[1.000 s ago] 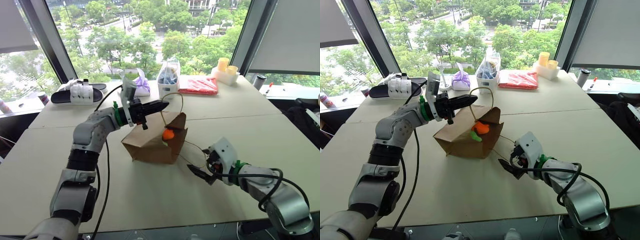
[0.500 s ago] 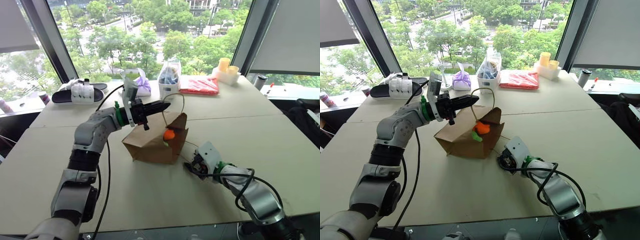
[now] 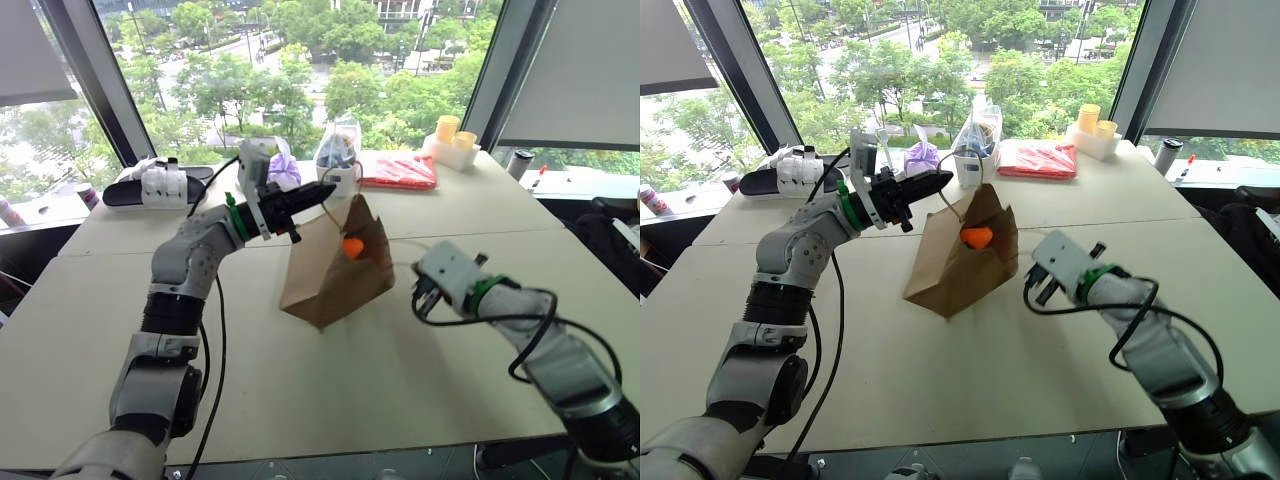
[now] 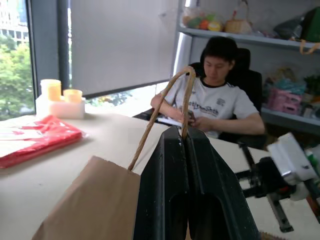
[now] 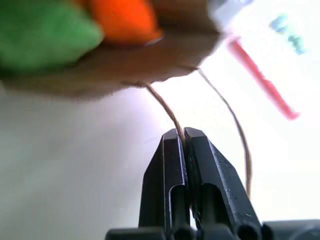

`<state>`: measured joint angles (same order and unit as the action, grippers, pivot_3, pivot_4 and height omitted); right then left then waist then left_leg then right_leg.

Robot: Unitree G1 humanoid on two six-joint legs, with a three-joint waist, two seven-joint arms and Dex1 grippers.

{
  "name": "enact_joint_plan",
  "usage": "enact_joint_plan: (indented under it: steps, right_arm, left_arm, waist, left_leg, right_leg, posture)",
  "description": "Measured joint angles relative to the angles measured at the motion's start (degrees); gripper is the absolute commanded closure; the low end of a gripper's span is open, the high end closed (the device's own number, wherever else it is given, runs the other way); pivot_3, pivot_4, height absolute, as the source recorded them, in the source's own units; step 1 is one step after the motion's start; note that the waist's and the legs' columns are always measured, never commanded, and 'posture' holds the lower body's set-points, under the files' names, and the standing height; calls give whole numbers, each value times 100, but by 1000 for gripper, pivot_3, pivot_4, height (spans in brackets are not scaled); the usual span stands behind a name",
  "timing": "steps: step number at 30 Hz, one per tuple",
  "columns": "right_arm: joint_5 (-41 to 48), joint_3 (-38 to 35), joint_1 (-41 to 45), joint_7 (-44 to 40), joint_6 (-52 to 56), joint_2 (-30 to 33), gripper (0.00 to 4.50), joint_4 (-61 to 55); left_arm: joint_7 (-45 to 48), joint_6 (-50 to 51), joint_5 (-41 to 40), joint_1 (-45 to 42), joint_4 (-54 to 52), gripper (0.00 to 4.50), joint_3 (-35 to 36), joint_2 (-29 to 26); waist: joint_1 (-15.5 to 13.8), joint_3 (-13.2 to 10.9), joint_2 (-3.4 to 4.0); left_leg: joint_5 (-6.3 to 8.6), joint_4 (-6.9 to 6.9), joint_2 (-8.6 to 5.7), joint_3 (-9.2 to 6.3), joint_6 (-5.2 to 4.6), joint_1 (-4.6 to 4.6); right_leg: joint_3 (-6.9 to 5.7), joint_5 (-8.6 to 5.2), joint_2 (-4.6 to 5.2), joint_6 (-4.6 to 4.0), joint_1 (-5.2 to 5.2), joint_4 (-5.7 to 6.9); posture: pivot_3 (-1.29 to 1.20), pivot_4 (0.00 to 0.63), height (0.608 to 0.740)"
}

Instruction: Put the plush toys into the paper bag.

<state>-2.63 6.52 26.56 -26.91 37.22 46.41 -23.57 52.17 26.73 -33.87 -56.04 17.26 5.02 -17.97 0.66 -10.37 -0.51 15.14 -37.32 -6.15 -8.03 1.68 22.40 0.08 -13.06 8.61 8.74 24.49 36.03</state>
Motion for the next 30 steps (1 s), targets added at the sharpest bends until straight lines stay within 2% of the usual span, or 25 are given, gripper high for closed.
enact_joint_plan:
  steps: [3,8,13,17,23,30]
  right_arm:
    - [-170,-243,498,-19,-348,161,4424,182]
    - [-332,-211,1060,-385,-894,383,4424,503]
    - [-339,121,803,-672,-1012,166,4424,469]
    - [-326,141,718,-864,-918,134,4424,290]
    - [-208,69,552,-1237,-584,204,4424,-129]
    - [35,-353,706,-1457,-53,248,4424,-529]
  left_arm:
    - [-128,-169,48,-80,99,4500,46,71]
    - [-176,-351,223,8,214,4500,0,120]
    - [-147,-342,453,615,24,4500,-288,196]
    - [-211,-208,440,677,-242,4500,-337,203]
    - [-262,-58,374,580,-286,4500,-297,197]
    - [-224,-15,249,-24,-82,4500,-81,196]
  waist:
    - [2,0,-2]
    - [18,-2,-4]
    - [10,-3,-6]
    - [0,-6,-11]
    - [2,-6,-11]
    - [5,-6,-11]
  left_leg:
    - [-14,6,0,0,25,0]
    - [-16,11,0,3,28,2]
    - [-16,6,0,2,28,4]
    - [-16,3,0,-1,28,6]
    - [-16,2,0,-1,28,5]
    - [-16,5,0,0,28,4]
  right_leg:
    - [-1,-1,-1,1,0,-5]
    - [-1,-1,0,1,1,-13]
    - [0,0,1,1,1,-11]
    - [0,0,1,1,1,-11]
    - [-1,0,0,1,1,-10]
    - [-1,0,0,1,1,-11]
  posture:
    - [0,150,740]
    - [0,150,740]
    - [0,150,740]
    - [0,150,740]
    - [0,150,740]
    - [0,150,740]
